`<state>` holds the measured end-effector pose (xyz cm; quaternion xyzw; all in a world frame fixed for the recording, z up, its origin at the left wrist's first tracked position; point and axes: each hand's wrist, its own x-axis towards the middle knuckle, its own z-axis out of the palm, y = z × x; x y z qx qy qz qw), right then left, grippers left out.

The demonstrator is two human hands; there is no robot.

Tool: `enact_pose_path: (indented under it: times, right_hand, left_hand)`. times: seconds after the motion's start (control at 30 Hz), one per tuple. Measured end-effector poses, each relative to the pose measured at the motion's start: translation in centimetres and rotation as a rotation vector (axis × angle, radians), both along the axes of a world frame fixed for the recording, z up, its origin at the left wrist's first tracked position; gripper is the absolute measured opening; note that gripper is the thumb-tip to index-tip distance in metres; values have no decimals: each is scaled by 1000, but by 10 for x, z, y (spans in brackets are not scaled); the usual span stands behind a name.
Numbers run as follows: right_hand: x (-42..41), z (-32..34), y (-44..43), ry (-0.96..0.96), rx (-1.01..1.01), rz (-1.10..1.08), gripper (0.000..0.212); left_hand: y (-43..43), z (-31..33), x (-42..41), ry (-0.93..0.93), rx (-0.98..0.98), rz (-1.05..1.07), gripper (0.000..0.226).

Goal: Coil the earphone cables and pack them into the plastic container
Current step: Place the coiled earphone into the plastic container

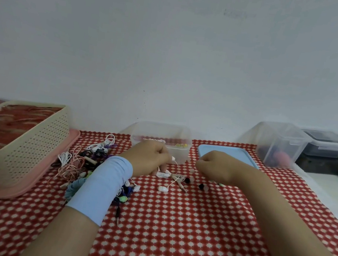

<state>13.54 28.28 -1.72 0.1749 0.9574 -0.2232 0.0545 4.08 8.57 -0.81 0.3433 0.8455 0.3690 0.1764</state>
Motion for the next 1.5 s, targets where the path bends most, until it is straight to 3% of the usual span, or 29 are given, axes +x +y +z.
enact_pose_path:
  times: [0.13, 0.2, 0.27, 0.43, 0.6, 0.77, 0.9, 1.1, 1.5]
  right_hand:
    - [1, 2, -3, 125, -88, 45, 31]
    - [1, 2, -3, 209, -154, 71, 13]
    - [1, 3, -4, 318, -213, 59, 14]
    - [5, 8, -8, 460, -501, -3, 16]
    - [4, 11, -14, 513, -572, -39, 14]
    - [4, 11, -15, 532, -623, -7, 13]
    - [5, 14, -20, 543, -759, 15, 9]
    - [3, 13, -22, 536, -906, -4, 15]
    - [0, 10, -26, 495, -996, 2, 21]
  left_hand:
    - [1, -7, -5, 4, 98, 95, 32]
    - [1, -9, -6, 42, 162, 115, 26]
    - [1, -10, -6, 11, 259, 141, 15]
    - [-1, -10, -3, -349, 559, 163, 12]
    - [3, -15, -6, -574, 693, 170, 18]
    - [3, -13, -10, -612, 647, 70, 30]
    - [3, -14, -7, -471, 596, 22, 21]
    - [5, -18, -4, -465, 613, 44, 16]
    - [7, -23, -5, -489, 652, 26, 18]
